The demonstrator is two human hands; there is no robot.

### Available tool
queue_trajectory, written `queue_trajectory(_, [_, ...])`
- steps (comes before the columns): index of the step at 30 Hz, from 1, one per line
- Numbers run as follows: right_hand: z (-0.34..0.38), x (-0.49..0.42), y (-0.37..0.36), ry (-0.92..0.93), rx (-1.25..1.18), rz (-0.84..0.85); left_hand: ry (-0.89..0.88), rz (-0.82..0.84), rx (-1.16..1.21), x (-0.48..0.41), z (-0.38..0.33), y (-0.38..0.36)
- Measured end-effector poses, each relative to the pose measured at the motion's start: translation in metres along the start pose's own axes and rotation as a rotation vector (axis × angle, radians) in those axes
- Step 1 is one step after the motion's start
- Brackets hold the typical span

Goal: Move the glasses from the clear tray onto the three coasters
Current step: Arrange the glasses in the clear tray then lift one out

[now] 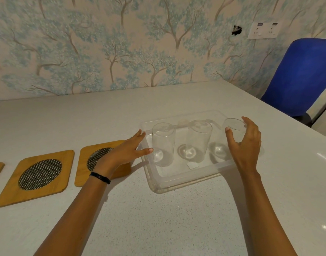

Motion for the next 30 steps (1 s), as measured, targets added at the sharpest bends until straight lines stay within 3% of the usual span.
queue_trajectory(5, [0.036,0.002,0.006,0.084,-0.196,-0.189,-0.013,-0.029,-0.017,0.005,0.000,-0.001])
queue_trajectory(10, [0.085,0.023,0.003,0.223,-0.339,-0.125,-0.032,-0.048,-0.032,0.013,-0.003,-0.003])
queue_trajectory(15, [0.116,0.047,-0.011,0.241,-0.403,0.166,-0.051,-0.084,-0.049,0.025,-0.007,-0.004])
queue_trajectory(20, [0.129,0.071,-0.034,0.299,-0.317,0.524,-0.121,-0.100,-0.028,0.038,0.001,-0.002])
queue_trajectory(30, [0.136,0.077,-0.054,0.275,-0.158,0.721,-0.084,-0.293,-0.090,0.070,0.075,0.045])
Point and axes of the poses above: each hand's wrist, its own x-axis away from the middle knuckle, its own y-axis out of the back of the hand, z = x × y, the point moved 4 cm from there along -x, towards the middle knuckle, and after that the axes turned 15 degrees about -z, right-handed, at the moved point
